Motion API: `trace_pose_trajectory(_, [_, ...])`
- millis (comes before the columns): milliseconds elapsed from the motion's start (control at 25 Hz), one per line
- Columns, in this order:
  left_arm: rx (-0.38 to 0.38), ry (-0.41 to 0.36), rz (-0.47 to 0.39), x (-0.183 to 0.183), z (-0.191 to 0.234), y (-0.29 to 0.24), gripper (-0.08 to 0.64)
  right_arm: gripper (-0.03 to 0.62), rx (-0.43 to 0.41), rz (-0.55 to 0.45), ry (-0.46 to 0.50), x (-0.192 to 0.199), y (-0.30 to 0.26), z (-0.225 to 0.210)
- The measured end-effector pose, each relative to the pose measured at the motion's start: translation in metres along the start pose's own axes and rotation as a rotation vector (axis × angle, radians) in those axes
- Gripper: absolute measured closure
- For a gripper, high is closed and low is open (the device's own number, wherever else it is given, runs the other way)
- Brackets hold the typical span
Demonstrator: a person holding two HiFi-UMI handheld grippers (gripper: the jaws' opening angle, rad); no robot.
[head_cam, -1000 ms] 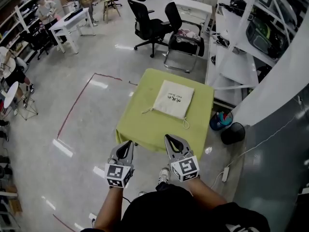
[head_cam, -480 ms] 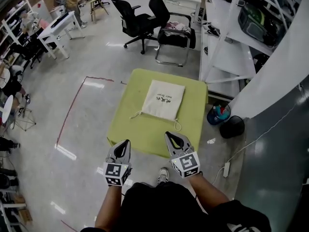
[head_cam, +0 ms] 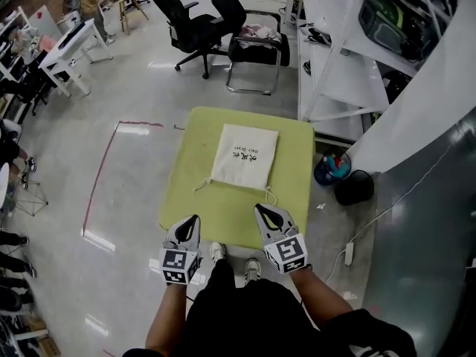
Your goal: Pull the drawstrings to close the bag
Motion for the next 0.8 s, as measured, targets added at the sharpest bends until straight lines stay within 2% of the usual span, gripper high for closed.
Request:
trace_pose_trajectory(280, [0.100,-0.015,0.057,0.003,0.033,-0.045,0.555,0.594,0.084,-0.009,-0.018,-0.021,-0.040,-0.020])
trace_pose_trajectory(560, [0.202,-0.066,0.096,0.022,0.052,-0.093,0.555,0.594,0.153,0.056,-0.042,-0.003,-0.079,-0.023])
trace_pose_trajectory(800, [0.282,-0.077,0.159,0.046,0.064,-0.122,0.555,0.594,0.211,0.117,-0.092,0.016,-0.093,-0.012])
Point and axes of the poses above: the fingertips, and each gripper's own axes: y backward along the fingers, z to its left, x out of its underside, the point moved 8 cm from there along y, backward along the fingers, and after that the axes turned 9 degrees about -x, right-handed, at the moved point
